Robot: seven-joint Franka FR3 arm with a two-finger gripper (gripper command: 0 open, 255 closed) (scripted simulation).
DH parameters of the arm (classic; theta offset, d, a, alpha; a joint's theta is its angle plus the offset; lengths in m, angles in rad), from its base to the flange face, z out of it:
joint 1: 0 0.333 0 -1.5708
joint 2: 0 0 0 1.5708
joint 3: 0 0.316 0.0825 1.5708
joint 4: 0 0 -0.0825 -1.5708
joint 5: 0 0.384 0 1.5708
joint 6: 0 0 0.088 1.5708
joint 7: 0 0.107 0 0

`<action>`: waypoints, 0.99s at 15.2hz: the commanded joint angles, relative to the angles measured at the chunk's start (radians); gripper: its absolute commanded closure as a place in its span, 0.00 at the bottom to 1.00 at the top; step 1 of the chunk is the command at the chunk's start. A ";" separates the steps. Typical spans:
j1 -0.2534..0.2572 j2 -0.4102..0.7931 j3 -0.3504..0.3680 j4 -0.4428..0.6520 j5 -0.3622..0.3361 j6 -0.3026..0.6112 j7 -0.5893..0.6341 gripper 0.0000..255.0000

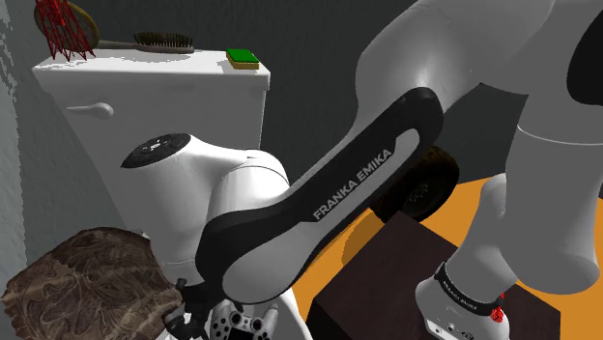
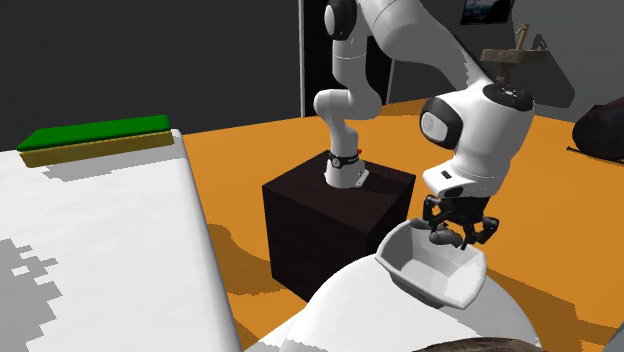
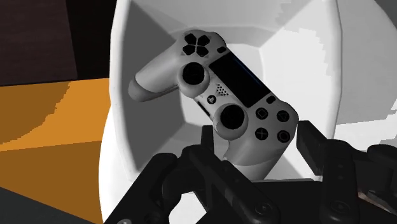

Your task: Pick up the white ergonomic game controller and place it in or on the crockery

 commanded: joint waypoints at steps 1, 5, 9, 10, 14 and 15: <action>0.006 0.016 -0.003 -0.005 -0.009 0.020 0.008 1.00; 0.015 0.054 -0.014 -0.016 -0.030 0.064 0.019 1.00; 0.025 0.094 -0.027 -0.023 -0.053 0.107 0.030 1.00; 0.028 0.104 -0.030 -0.024 -0.059 0.118 0.033 1.00; 0.032 0.119 -0.036 -0.025 -0.067 0.133 0.037 1.00; 0.032 0.119 -0.036 -0.025 -0.067 0.133 0.037 1.00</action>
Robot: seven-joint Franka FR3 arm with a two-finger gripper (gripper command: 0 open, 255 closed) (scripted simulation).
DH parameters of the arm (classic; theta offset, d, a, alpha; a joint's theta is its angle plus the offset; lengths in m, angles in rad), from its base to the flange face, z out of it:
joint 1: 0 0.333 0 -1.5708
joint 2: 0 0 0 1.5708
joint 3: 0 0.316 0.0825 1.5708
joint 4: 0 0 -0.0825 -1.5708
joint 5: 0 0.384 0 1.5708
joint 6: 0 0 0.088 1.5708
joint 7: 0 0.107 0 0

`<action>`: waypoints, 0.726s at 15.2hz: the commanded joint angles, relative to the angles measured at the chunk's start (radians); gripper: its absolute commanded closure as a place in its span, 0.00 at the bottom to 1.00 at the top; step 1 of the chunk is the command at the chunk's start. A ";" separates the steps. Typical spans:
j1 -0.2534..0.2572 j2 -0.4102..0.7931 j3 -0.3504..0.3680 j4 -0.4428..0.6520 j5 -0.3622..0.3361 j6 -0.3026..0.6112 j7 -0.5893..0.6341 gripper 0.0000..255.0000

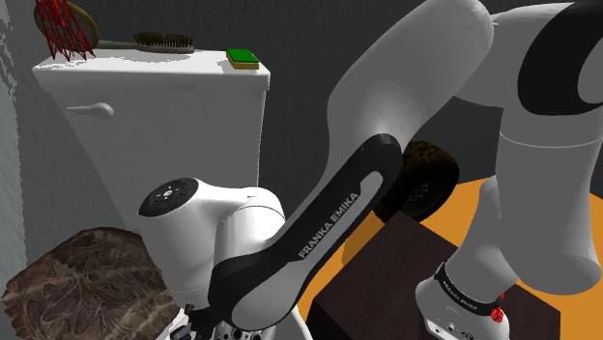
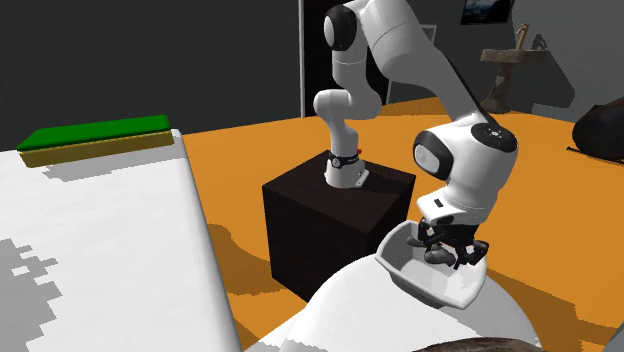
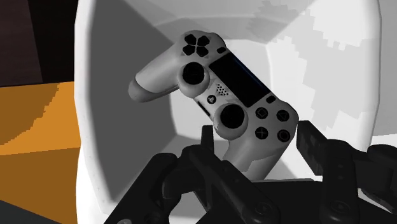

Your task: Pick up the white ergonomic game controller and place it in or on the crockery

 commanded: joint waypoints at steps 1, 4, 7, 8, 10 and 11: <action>0.000 0.001 0.000 0.001 -0.001 0.001 0.000 1.00; 0.000 0.001 0.000 0.001 -0.001 0.001 0.000 1.00; 0.000 0.001 0.000 0.001 -0.001 0.001 0.000 0.00; 0.000 0.001 0.000 0.001 -0.001 0.001 0.000 0.00; 0.000 0.001 0.000 0.001 -0.001 0.001 0.000 0.00; -0.007 -0.020 0.007 0.010 0.011 -0.028 -0.008 0.00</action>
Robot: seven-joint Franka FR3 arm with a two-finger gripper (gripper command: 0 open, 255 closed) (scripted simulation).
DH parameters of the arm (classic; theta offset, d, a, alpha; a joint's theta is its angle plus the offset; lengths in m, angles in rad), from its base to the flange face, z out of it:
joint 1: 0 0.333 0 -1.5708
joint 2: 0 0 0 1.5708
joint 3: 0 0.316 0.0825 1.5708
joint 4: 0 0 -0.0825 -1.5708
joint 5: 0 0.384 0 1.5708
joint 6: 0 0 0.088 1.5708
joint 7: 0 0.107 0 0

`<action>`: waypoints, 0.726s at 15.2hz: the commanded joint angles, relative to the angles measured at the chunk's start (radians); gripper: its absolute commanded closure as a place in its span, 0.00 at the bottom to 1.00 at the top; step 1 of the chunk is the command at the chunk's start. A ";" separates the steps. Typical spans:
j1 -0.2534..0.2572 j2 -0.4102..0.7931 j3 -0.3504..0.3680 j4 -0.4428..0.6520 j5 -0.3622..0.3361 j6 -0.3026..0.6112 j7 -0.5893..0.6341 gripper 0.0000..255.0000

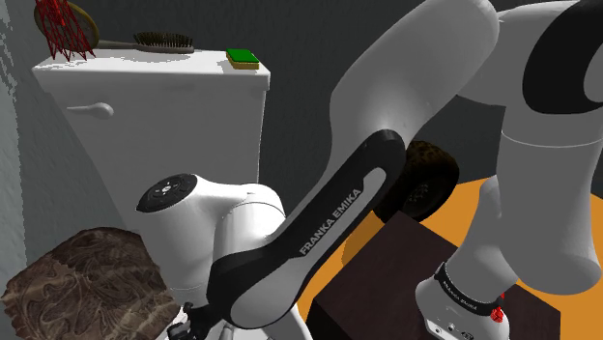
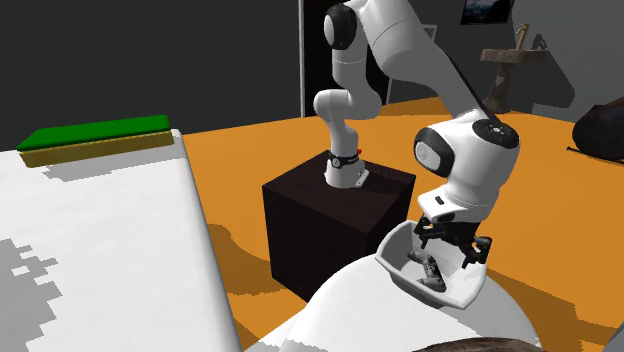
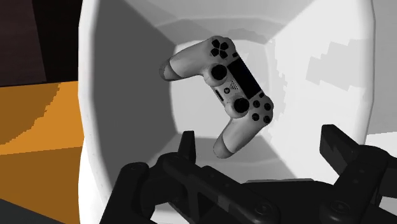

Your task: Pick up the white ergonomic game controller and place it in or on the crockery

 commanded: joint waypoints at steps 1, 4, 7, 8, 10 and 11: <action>-0.010 -0.028 0.009 0.018 0.016 -0.044 -0.012 0.00; -0.021 -0.061 0.019 0.041 0.036 -0.097 -0.025 0.00; -0.021 -0.061 0.018 0.041 0.036 -0.097 -0.025 0.00; -0.021 -0.061 0.018 0.041 0.036 -0.097 -0.025 0.00; -0.021 -0.061 0.018 0.041 0.036 -0.097 -0.025 0.00; -0.021 -0.061 0.018 0.041 0.036 -0.097 -0.025 0.00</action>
